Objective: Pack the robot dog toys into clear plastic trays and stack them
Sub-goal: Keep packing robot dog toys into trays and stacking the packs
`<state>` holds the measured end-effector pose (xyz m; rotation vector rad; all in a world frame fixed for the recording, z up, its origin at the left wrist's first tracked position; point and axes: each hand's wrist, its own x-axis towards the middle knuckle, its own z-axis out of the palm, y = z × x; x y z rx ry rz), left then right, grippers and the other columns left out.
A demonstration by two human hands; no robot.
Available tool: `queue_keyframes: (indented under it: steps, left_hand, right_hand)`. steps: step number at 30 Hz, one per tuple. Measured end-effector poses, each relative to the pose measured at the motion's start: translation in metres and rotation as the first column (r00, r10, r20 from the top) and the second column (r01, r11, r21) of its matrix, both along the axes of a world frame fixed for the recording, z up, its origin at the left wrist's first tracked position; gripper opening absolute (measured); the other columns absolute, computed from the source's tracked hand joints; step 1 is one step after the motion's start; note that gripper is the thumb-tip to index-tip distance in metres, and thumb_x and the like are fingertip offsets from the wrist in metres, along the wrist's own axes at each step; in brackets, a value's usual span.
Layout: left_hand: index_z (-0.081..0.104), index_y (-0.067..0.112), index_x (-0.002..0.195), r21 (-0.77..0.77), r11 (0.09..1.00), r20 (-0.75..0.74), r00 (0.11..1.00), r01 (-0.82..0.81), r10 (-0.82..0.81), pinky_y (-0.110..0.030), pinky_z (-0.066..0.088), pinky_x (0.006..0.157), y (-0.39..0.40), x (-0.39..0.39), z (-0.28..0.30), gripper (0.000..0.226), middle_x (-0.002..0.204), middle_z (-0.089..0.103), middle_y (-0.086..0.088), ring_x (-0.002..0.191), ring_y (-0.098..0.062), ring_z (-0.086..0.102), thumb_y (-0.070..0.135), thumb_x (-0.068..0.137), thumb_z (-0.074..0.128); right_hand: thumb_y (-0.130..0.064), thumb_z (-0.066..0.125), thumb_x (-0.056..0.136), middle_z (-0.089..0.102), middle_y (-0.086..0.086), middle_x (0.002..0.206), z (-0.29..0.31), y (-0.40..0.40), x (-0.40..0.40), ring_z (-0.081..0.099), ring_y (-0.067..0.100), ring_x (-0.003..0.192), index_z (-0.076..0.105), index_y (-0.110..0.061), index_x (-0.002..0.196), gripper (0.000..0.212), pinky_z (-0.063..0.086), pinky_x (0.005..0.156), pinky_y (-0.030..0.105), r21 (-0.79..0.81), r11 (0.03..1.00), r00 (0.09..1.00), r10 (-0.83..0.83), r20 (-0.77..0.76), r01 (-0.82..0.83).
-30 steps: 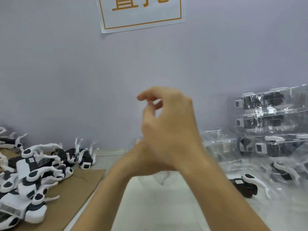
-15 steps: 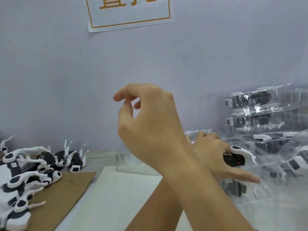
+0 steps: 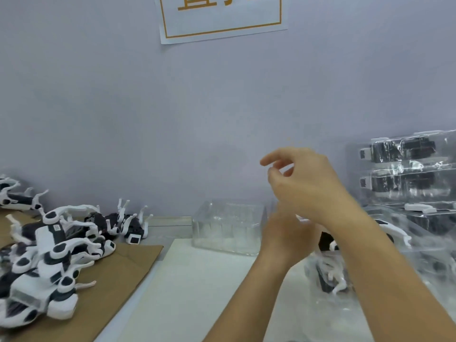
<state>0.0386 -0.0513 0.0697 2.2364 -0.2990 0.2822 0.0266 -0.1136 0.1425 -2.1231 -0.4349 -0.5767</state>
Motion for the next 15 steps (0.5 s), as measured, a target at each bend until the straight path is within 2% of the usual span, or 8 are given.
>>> queue_keyframes:
  steps: [2,3,5,7,9,11,13,15]
  left_hand:
    - [0.06,0.02,0.116,-0.128,0.992,0.001,1.0,0.008,-0.008,-0.012,0.039,0.056,0.003,0.002,0.0,0.027,0.081,0.055,0.013,0.074,-0.006,0.053,0.018,0.097,0.041]
    - [0.061,0.024,0.117,-0.225,0.974,-0.026,0.999,0.032,-0.038,-0.013,0.041,0.054,0.008,0.003,0.0,0.03,0.079,0.057,0.014,0.072,-0.007,0.055,0.015,0.096,0.042]
    - [0.068,0.028,0.114,-0.362,0.931,-0.1,0.991,0.052,-0.094,-0.011,0.043,0.055,0.022,0.007,-0.002,0.031,0.077,0.064,0.015,0.072,-0.004,0.059,0.016,0.093,0.048]
    - [0.073,0.027,0.106,-0.359,0.933,-0.089,0.996,-0.026,-0.006,-0.013,0.046,0.065,0.038,0.014,-0.007,0.021,0.085,0.07,0.015,0.078,0.001,0.064,0.024,0.094,0.057]
    - [0.072,0.018,0.106,-0.287,0.931,0.018,0.97,-0.226,0.242,-0.018,0.046,0.075,0.055,0.023,-0.012,0.018,0.093,0.069,0.009,0.086,-0.004,0.064,0.017,0.094,0.058]
    - [0.064,0.015,0.121,-0.127,0.92,0.133,0.912,-0.371,0.387,-0.02,0.039,0.094,0.079,0.028,-0.022,0.033,0.12,0.063,0.002,0.116,-0.014,0.056,0.004,0.093,0.051]
    - [0.05,0.018,0.14,0.091,0.912,0.119,0.914,-0.399,0.388,-0.025,0.026,0.11,0.102,0.031,-0.037,0.051,0.146,0.048,0.001,0.14,-0.018,0.035,-0.001,0.093,0.046]
    - [0.04,0.027,0.147,0.296,0.88,0.013,0.923,-0.37,0.384,-0.035,0.022,0.115,0.115,0.032,-0.052,0.054,0.154,0.037,0.006,0.147,-0.015,0.021,0.009,0.098,0.049]
  right_hand:
    - [-0.023,0.055,0.092,0.064,-0.003,0.111,-0.011,-0.01,0.013,0.06,0.016,0.098,0.07,-0.032,0.108,0.024,0.051,0.082,0.032,-0.106,0.994,0.991,-0.039,-0.128,0.026]
    - [-0.024,0.055,0.093,0.064,0.0,0.116,-0.016,-0.015,0.018,0.06,0.018,0.103,0.069,-0.031,0.111,0.024,0.049,0.087,0.032,-0.169,0.985,0.98,-0.058,-0.191,0.025]
    - [-0.028,0.052,0.097,0.065,0.0,0.12,-0.025,-0.021,0.024,0.059,0.019,0.106,0.067,-0.031,0.112,0.022,0.045,0.084,0.029,-0.266,0.964,0.951,-0.071,-0.3,-0.012]
    - [-0.036,0.049,0.099,0.066,0.0,0.118,-0.031,-0.024,0.026,0.059,0.018,0.1,0.066,-0.031,0.115,0.024,0.043,0.078,0.028,-0.337,0.94,0.929,-0.072,-0.362,-0.058]
    - [-0.04,0.051,0.099,0.065,0.001,0.118,-0.034,-0.027,0.027,0.06,0.019,0.099,0.063,-0.03,0.123,0.029,0.044,0.079,0.028,-0.391,0.917,0.925,-0.082,-0.37,-0.075]
    - [-0.038,0.055,0.098,0.063,0.002,0.122,-0.034,-0.028,0.027,0.06,0.02,0.103,0.059,-0.029,0.129,0.033,0.046,0.081,0.027,-0.413,0.906,0.92,-0.083,-0.384,-0.091]
    - [-0.035,0.058,0.097,0.06,0.001,0.125,-0.034,-0.029,0.027,0.06,0.019,0.102,0.057,-0.031,0.132,0.035,0.046,0.081,0.027,-0.418,0.902,0.914,-0.077,-0.399,-0.106]
    - [-0.033,0.061,0.095,0.059,0.0,0.125,-0.033,-0.03,0.026,0.058,0.018,0.101,0.056,-0.031,0.132,0.037,0.044,0.08,0.026,-0.421,0.901,0.916,-0.079,-0.392,-0.103]
